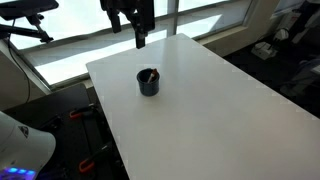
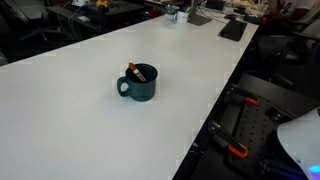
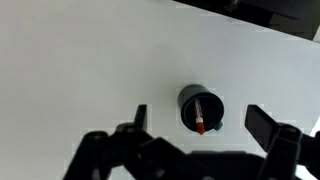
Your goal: Put the marker on the table
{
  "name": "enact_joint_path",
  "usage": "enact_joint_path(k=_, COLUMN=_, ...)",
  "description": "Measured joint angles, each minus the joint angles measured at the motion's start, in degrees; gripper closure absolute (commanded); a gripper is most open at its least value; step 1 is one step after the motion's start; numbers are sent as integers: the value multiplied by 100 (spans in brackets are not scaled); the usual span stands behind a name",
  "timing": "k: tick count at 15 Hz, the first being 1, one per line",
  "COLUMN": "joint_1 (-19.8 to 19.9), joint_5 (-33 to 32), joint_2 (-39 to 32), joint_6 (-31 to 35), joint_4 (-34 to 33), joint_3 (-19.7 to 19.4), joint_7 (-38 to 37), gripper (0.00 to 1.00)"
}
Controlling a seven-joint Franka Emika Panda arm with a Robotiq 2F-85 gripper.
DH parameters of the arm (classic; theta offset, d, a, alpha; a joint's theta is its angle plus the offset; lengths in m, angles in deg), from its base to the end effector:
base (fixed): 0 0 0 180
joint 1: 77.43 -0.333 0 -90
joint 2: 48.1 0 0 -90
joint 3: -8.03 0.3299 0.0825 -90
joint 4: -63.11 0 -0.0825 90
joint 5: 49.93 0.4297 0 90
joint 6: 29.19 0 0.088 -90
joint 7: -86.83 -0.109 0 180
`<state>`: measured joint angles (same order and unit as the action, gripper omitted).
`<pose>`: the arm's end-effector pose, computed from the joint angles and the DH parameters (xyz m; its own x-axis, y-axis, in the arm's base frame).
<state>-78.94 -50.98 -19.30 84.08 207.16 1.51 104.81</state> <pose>0.4200 -0.0380 0.4398 0.9688 0.2468 -0.0233 0.2455 -0.9682 -0.0477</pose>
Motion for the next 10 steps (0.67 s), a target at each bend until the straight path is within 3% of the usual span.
enact_joint_path(k=10, joint_1=-16, joint_5=5, joint_2=-161, joint_6=0, joint_4=-60, joint_3=4, joint_7=25, gripper=0)
